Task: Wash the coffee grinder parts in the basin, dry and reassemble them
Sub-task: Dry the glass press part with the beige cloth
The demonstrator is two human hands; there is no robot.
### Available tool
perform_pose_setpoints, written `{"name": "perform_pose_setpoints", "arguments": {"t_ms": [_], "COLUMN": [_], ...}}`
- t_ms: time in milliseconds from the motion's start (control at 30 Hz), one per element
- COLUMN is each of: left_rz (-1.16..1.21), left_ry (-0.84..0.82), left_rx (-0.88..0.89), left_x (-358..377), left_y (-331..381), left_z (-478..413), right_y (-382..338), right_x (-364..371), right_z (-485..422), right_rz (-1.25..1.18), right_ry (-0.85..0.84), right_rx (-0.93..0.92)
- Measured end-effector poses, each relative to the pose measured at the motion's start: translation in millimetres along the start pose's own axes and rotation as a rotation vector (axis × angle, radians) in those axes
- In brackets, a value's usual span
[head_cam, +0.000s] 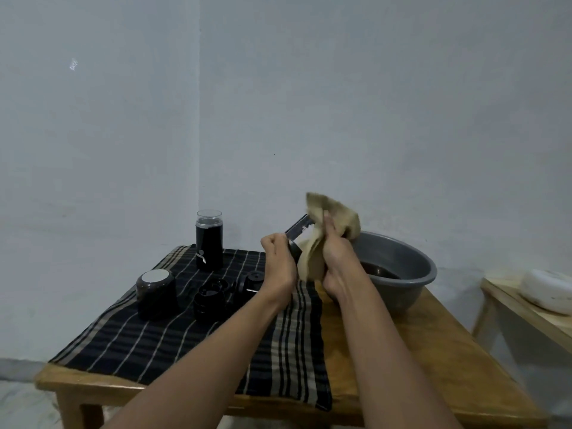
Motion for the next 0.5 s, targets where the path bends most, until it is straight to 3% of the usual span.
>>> {"name": "perform_pose_setpoints", "arguments": {"t_ms": [67, 133, 200, 267, 333, 400, 467, 500], "left_rz": [-0.077, -0.074, 0.0, 0.13, 0.163, -0.048, -0.241, -0.278], "left_ry": [-0.08, -0.179, -0.219, -0.285, -0.279, -0.208, -0.131, -0.182], "left_rx": [0.211, 0.203, -0.008, -0.32, -0.459, -0.313, 0.018, 0.163], "left_x": [0.4, 6.2, 8.8, 5.8, 0.1, -4.9, -9.2, -7.7], "left_y": [-1.9, -1.0, -0.7, -3.5, -5.1, -3.2, 7.3, 13.5], "left_z": [9.4, 17.5, 12.0, 4.0, -2.7, -13.9, -19.2, -16.2], "right_y": [4.6, 7.5, 8.1, 13.0, 8.5, 2.5, -3.3, -4.1], "right_x": [1.8, -1.1, -6.1, -14.0, -8.6, -6.5, -7.2, -5.8], "right_z": [0.5, 5.1, 6.9, 3.8, 7.0, 3.9, 5.9, 5.2], "right_rz": [-0.091, -0.262, -0.382, -0.304, -0.226, -0.152, -0.033, 0.042], "right_ry": [0.043, -0.039, -0.117, -0.081, -0.088, -0.037, 0.048, 0.044], "right_rx": [0.025, 0.044, 0.089, 0.12, 0.017, -0.131, -0.24, -0.285]}}
Point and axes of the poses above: each hand's wrist, its own z-axis away from the middle knuckle, its own x-axis out of the palm, y = z × x, the point moved 5 cm from there along -z, towards the middle knuckle, and after that the axes turned 6 degrees about y, right-handed, at the moved point
